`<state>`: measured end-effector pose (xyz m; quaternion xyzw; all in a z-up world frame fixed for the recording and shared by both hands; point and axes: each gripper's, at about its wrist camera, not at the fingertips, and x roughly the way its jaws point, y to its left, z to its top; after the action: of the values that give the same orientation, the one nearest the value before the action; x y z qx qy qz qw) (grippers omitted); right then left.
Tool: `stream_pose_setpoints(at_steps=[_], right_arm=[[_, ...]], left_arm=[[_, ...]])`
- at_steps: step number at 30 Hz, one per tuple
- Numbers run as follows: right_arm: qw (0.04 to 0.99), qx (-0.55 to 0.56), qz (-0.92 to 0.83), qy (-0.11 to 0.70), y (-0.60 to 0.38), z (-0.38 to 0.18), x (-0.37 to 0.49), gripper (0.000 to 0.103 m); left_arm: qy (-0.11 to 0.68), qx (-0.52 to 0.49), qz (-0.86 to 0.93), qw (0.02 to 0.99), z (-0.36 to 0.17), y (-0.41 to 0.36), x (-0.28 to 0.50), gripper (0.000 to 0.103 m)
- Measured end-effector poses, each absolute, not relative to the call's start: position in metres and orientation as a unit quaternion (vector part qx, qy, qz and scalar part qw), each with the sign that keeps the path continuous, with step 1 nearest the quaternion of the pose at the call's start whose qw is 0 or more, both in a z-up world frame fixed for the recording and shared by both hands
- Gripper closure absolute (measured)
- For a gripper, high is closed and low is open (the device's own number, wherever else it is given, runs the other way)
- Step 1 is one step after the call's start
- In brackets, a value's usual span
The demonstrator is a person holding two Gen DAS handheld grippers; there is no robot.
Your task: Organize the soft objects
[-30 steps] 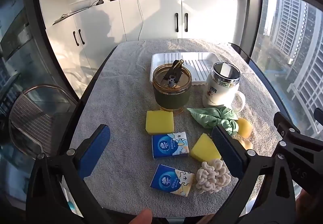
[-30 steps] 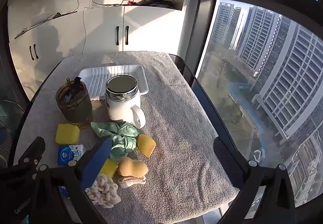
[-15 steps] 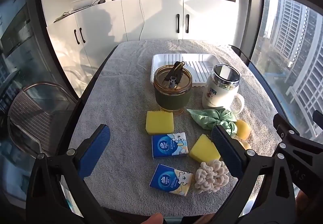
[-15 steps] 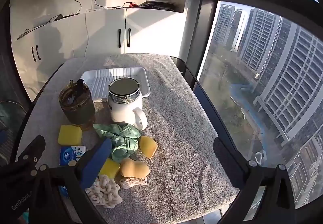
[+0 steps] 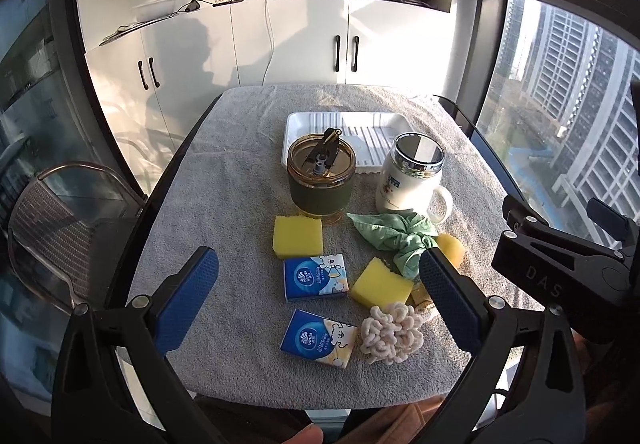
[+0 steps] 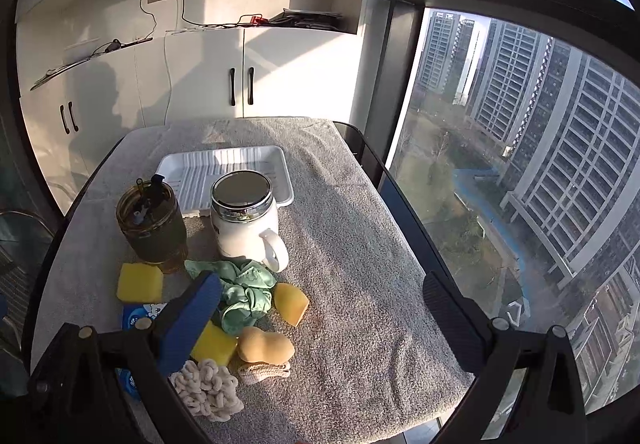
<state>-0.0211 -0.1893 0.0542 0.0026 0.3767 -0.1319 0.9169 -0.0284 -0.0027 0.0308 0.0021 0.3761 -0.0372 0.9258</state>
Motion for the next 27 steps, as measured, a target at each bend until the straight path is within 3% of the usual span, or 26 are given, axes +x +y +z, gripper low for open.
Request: stream_pose_setpoints(at_steps=[7,13,21,27], right_arm=[[0.922,0.003,-0.135,0.363,-0.195,0.065,-0.011,0.0],[0.926,-0.001,-0.129,0.355,-0.191,0.072,-0.008,0.0],[0.924,-0.007,-0.128,0.361,-0.186,0.064,-0.004,0.0],[0.918,-0.001,-0.13,0.374,-0.187,0.059,-0.005,0.0]], left_arm=[[0.392,-0.055,-0.032,0.918,0.03,0.018,-0.01,0.003],[0.443,-0.026,-0.041,0.895,0.013,0.004,0.009,0.003],[0.377,-0.028,-0.019,0.926,0.034,0.011,0.015,0.003],[0.395,0.024,0.029,0.918,0.028,0.003,0.027,0.003]])
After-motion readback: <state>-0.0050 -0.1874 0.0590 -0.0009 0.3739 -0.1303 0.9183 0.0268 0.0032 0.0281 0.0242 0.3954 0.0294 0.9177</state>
